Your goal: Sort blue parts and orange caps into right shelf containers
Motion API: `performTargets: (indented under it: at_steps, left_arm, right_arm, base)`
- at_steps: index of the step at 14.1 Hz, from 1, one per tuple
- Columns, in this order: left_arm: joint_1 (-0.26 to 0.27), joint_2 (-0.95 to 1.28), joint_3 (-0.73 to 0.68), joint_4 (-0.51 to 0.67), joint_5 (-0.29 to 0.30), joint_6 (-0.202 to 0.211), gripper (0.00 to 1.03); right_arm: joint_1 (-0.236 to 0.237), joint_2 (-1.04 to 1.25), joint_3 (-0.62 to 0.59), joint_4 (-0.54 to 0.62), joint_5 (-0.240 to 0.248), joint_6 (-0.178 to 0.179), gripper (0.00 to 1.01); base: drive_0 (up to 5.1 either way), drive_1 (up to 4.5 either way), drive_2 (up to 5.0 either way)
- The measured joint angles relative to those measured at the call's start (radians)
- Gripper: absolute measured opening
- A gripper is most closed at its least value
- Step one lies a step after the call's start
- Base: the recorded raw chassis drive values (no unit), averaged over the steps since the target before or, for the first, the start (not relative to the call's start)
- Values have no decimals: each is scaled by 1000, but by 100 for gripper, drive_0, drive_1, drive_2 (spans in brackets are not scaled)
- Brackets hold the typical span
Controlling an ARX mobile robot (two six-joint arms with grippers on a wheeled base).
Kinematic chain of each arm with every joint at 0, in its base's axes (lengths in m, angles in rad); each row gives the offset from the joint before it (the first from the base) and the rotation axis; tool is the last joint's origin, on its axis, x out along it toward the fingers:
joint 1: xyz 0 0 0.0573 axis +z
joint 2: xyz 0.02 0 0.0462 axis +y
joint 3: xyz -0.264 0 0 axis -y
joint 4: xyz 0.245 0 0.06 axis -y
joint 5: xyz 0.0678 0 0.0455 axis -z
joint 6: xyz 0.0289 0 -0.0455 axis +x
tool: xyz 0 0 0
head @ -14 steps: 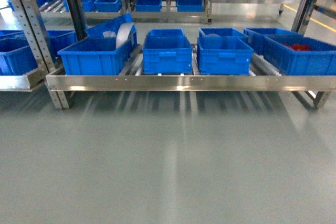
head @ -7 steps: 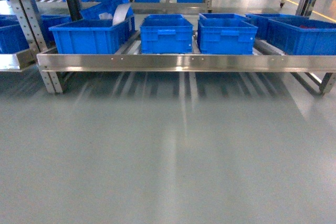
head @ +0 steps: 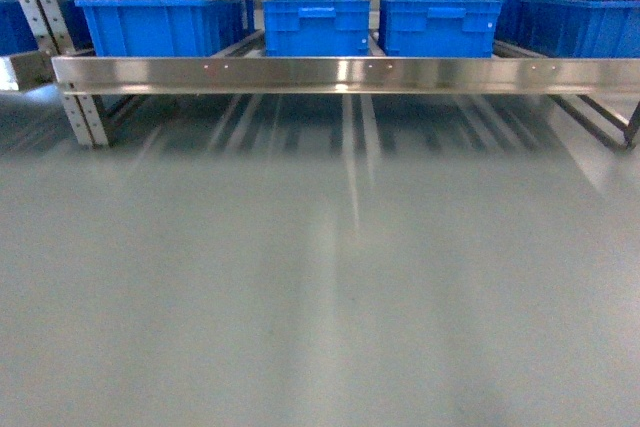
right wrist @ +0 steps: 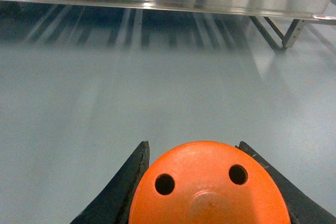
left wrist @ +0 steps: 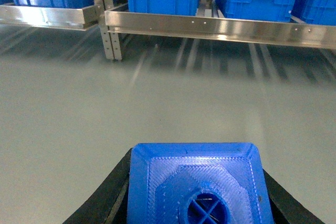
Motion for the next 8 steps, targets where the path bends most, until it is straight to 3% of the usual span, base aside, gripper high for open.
performTargets:
  at_steps: [8]
  left_arm:
    - [0,0,0,0,0,0,45]
  right_arm:
    - [0,0,0,0,0,0,43]
  base:
    - [0,0,0]
